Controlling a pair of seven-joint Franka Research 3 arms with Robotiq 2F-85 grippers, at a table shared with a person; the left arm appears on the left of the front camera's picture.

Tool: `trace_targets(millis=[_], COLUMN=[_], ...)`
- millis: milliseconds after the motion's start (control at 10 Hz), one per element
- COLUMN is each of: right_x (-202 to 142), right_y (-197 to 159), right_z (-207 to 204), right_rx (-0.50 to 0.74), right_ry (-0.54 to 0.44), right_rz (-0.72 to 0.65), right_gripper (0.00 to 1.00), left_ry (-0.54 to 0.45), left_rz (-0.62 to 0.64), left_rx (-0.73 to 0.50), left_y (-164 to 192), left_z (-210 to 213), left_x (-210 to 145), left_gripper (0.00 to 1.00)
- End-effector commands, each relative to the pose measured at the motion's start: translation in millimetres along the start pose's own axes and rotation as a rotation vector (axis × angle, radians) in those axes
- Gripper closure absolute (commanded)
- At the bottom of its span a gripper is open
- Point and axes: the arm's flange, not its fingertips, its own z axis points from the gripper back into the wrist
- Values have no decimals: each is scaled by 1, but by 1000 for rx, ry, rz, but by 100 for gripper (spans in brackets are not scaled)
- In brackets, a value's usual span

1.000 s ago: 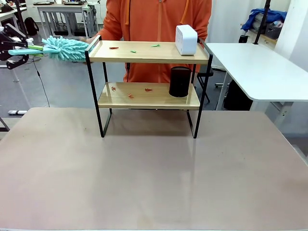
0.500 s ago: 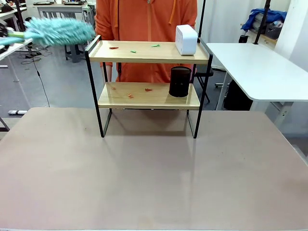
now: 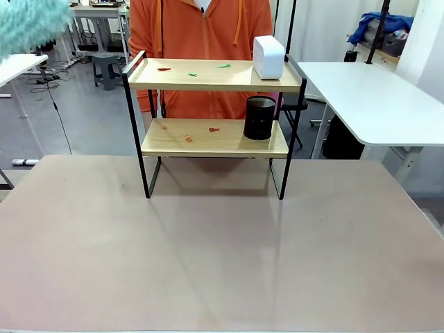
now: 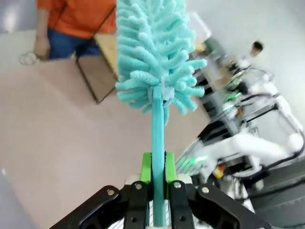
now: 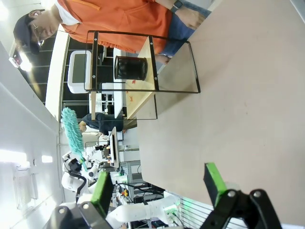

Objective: Clean the shelf.
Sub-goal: Pick up the Duster from the human, then clean the specific tier of the Shelf with the Duster once objects are removed.

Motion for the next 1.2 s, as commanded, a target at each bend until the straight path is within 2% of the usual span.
trace_targets(millis=[0, 200, 400, 500, 1100], right_x=[2, 2, 2, 2, 2], right_y=[1, 1, 1, 1, 1], right_z=[-1, -1, -1, -1, -1], right_rx=[24, 24, 24, 24, 24], right_ry=[-14, -14, -14, -14, -14], right_rz=[26, 26, 26, 26, 26], right_gripper=[0, 0, 0, 0, 0], left_ry=[106, 239, 165, 227, 227], left_rz=[-40, -68, -11, -32, -32], left_rx=[168, 227, 152, 219, 219], left_y=[21, 39, 47, 47, 47], left_z=[-18, -21, -32, -20, -20], left_x=[-39, -62, -60, -66, -66], left_gripper=[100, 100, 100, 100, 100])
